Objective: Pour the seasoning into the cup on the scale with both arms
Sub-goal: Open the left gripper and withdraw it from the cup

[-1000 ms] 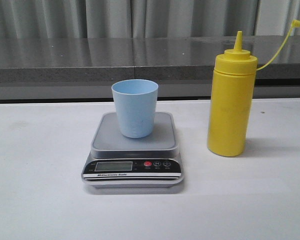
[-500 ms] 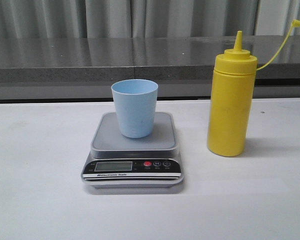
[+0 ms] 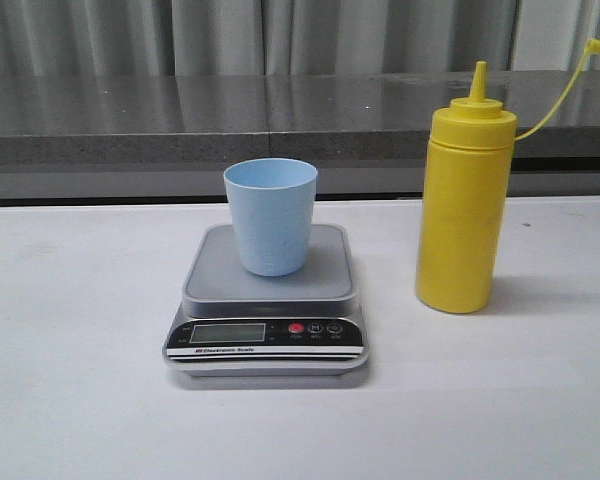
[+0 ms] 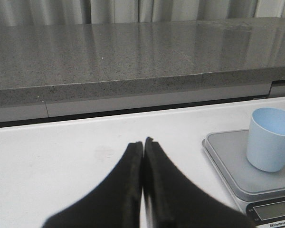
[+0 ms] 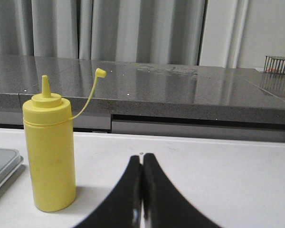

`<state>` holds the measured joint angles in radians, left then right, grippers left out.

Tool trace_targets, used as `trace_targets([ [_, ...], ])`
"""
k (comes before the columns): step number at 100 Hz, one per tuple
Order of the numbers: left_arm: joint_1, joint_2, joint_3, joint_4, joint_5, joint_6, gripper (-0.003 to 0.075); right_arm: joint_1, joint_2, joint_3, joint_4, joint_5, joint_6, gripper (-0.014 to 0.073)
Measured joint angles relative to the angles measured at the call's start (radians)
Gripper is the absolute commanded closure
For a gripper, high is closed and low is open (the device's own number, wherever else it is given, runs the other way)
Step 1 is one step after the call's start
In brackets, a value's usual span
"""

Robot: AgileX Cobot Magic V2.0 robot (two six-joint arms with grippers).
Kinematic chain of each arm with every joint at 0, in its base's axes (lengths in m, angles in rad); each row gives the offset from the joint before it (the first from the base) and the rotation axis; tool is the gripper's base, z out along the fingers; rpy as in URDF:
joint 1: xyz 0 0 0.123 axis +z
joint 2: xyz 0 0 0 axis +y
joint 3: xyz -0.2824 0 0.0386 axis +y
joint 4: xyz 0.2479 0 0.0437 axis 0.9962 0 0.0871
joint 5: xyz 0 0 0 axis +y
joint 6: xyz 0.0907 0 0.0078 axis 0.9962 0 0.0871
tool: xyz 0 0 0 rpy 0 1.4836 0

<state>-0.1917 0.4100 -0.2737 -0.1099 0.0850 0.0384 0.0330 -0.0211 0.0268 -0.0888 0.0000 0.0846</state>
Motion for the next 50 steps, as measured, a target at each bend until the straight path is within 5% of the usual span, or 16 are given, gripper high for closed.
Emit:
trace_targets([
  [50, 0.000, 0.000, 0.000, 0.000, 0.000, 0.000, 0.0738, 0.002, 0.482, -0.495, 0.051, 0.334, 0.000, 0.0660],
])
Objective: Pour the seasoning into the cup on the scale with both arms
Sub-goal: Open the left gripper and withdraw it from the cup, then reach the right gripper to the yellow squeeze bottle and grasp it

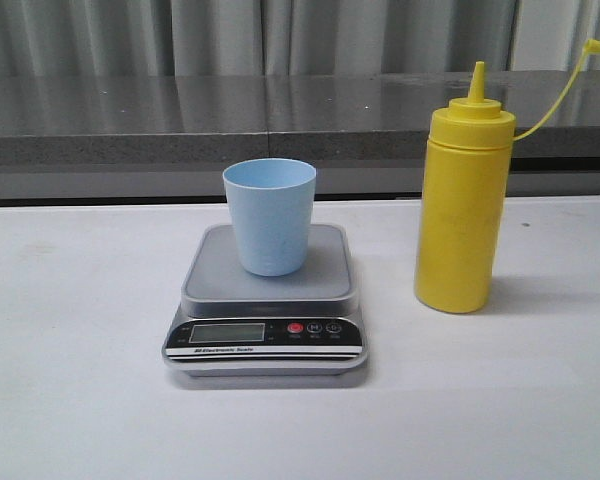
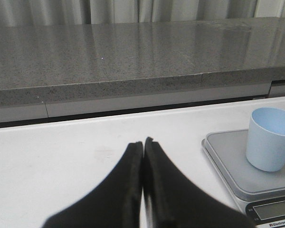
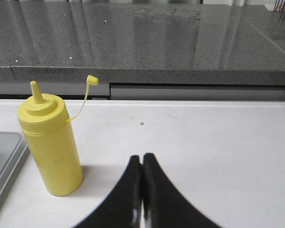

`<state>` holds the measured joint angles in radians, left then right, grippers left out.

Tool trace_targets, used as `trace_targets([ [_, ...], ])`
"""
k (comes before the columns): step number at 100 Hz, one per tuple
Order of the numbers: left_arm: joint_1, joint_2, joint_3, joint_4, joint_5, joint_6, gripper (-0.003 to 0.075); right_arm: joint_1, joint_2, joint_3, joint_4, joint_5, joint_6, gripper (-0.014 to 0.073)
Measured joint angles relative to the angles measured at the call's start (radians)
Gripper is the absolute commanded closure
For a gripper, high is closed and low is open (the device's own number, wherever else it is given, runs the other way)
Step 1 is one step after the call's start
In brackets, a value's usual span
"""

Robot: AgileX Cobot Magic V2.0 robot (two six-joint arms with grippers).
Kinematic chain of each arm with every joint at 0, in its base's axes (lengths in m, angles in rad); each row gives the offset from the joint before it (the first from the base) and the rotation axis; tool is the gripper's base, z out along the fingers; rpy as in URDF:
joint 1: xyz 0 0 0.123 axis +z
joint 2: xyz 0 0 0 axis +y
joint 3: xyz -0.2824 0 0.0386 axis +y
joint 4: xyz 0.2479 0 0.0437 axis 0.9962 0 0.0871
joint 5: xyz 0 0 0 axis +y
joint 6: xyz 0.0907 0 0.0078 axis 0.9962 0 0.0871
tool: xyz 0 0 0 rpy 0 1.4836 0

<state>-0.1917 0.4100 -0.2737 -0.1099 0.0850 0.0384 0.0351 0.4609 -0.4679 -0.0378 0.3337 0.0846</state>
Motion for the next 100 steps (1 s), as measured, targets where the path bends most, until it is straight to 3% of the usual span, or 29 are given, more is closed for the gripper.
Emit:
trace_targets([
  [39, 0.000, 0.000, 0.000, 0.000, 0.000, 0.001, 0.0738, 0.045, 0.374, -0.061, 0.107, -0.152, 0.000, 0.0660],
  [65, 0.000, 0.000, 0.000, 0.000, 0.000, 0.001, 0.0738, 0.190, 0.537, -0.061, 0.025, -0.266, -0.004, 0.0660],
  [84, 0.000, 0.000, 0.000, 0.000, 0.000, 0.001, 0.0738, 0.218, 0.600, -0.035, -0.008, -0.389, -0.004, 0.0657],
  [93, 0.000, 0.000, 0.000, 0.000, 0.000, 0.001, 0.0738, 0.218, 0.625, 0.017, -0.036, -0.502, -0.004, 0.0616],
  [100, 0.000, 0.000, 0.000, 0.000, 0.000, 0.001, 0.0738, 0.218, 0.642, 0.066, -0.052, -0.597, -0.004, 0.0537],
])
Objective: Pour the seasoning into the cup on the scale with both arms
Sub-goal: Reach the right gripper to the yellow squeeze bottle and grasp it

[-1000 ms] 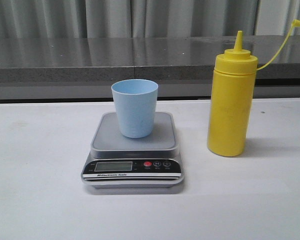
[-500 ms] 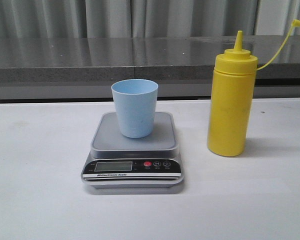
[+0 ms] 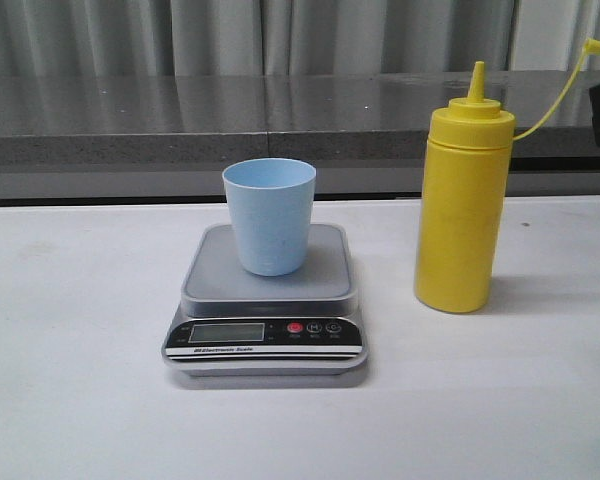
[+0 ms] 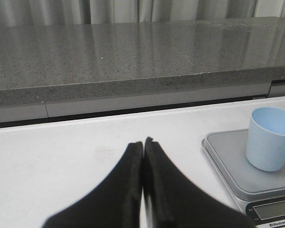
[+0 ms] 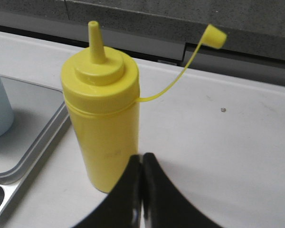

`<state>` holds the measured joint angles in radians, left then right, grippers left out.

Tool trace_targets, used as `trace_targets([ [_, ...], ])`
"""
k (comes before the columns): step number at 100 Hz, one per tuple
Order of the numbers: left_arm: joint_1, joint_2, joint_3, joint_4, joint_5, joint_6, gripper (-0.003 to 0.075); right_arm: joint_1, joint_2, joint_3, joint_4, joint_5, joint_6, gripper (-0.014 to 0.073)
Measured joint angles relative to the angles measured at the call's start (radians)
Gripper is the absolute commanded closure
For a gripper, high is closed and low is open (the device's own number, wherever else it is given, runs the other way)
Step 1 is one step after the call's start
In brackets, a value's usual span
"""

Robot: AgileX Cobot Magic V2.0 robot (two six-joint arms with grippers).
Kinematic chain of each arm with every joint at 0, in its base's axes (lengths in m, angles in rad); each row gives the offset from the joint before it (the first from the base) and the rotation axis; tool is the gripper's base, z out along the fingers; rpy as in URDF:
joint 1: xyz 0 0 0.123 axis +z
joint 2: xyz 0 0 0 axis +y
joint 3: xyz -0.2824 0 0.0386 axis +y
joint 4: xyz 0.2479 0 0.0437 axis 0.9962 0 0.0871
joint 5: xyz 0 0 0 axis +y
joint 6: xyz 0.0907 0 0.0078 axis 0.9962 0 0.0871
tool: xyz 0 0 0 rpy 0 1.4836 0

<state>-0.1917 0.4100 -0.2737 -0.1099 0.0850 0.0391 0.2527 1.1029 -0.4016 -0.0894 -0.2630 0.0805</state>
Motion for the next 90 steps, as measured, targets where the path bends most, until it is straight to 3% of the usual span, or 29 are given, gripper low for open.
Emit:
trace_targets([
  [10, 0.000, 0.000, 0.000, 0.000, 0.000, 0.000, 0.0738, 0.000, 0.020, 0.069, -0.019, -0.122, 0.000, 0.0347],
  [19, 0.000, 0.000, 0.000, 0.000, 0.000, 0.000, 0.0738, 0.000, 0.041, 0.123, -0.044, -0.223, 0.000, 0.0101],
  [30, 0.000, 0.000, 0.000, 0.000, 0.000, 0.000, 0.0738, 0.000, 0.081, 0.162, -0.065, -0.338, -0.002, -0.0075],
  [58, 0.000, 0.000, 0.002, 0.000, 0.000, 0.000, 0.0738, 0.000, 0.288, 0.173, -0.074, -0.601, -0.001, -0.0050],
  [90, 0.000, 0.000, 0.002, 0.000, 0.000, 0.000, 0.0738, 0.000, 0.521, 0.113, -0.089, -0.778, -0.002, -0.0050],
])
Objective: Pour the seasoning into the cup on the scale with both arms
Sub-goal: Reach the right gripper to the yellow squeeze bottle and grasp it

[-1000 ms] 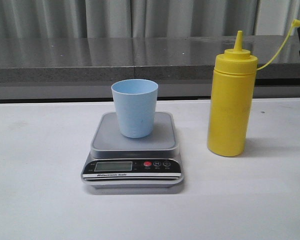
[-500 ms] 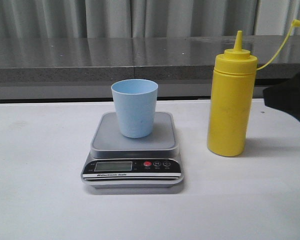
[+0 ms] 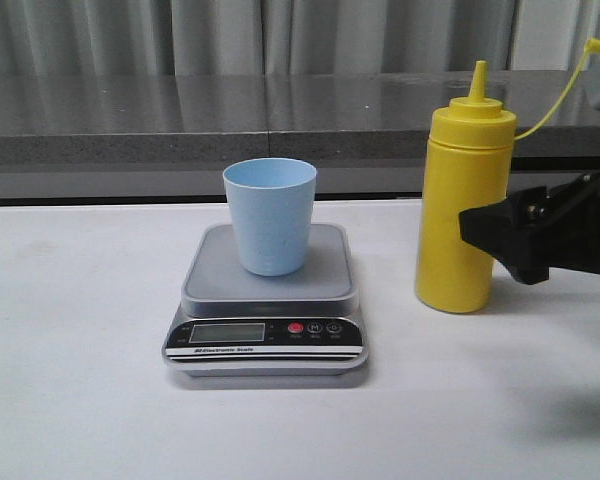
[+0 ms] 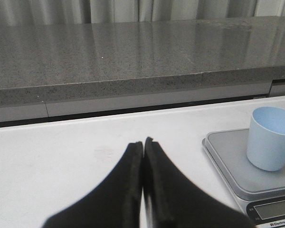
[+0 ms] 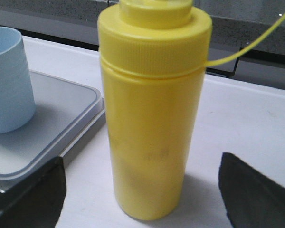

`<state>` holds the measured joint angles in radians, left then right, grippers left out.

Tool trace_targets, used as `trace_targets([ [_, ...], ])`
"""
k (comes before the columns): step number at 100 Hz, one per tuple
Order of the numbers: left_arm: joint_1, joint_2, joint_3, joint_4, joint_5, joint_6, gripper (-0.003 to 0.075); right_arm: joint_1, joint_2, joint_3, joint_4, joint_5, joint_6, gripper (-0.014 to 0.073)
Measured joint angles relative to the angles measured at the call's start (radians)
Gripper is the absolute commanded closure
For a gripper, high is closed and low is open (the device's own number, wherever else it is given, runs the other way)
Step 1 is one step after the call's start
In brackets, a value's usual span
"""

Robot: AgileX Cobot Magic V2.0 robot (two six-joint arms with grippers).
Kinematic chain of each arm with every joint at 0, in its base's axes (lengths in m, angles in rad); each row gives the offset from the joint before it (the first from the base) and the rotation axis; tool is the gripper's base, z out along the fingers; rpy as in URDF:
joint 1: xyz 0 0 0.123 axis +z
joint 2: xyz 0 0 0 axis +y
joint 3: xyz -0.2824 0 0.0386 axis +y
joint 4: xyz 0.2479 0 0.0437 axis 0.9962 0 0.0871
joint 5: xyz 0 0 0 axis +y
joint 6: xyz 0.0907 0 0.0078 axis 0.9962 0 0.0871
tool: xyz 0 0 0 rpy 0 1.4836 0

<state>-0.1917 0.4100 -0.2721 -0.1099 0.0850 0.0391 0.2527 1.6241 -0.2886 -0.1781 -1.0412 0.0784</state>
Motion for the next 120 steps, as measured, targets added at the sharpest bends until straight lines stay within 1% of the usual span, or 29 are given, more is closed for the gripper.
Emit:
trace_targets([
  [54, 0.000, 0.000, 0.000, 0.000, 0.000, 0.002, 0.0738, 0.000, 0.146, -0.180, -0.011, 0.001, 0.000, -0.0050],
  [100, 0.000, 0.000, 0.000, 0.000, 0.000, 0.002, 0.0738, 0.000, 0.219, -0.244, -0.018, 0.017, 0.000, -0.0050],
  [104, 0.000, 0.000, 0.000, 0.000, 0.000, 0.002, 0.0738, 0.000, 0.221, -0.244, -0.018, 0.021, 0.000, -0.0037],
  [109, 0.000, 0.000, 0.000, 0.000, 0.000, 0.002, 0.0738, 0.000, 0.223, -0.244, -0.020, 0.021, 0.000, 0.0000],
  [114, 0.000, 0.000, 0.000, 0.000, 0.000, 0.002, 0.0738, 0.000, 0.225, -0.244, -0.020, 0.021, 0.002, 0.0059],
  [120, 0.000, 0.000, 0.000, 0.000, 0.000, 0.002, 0.0738, 0.000, 0.227, -0.244, -0.022, 0.021, 0.002, 0.0159],
])
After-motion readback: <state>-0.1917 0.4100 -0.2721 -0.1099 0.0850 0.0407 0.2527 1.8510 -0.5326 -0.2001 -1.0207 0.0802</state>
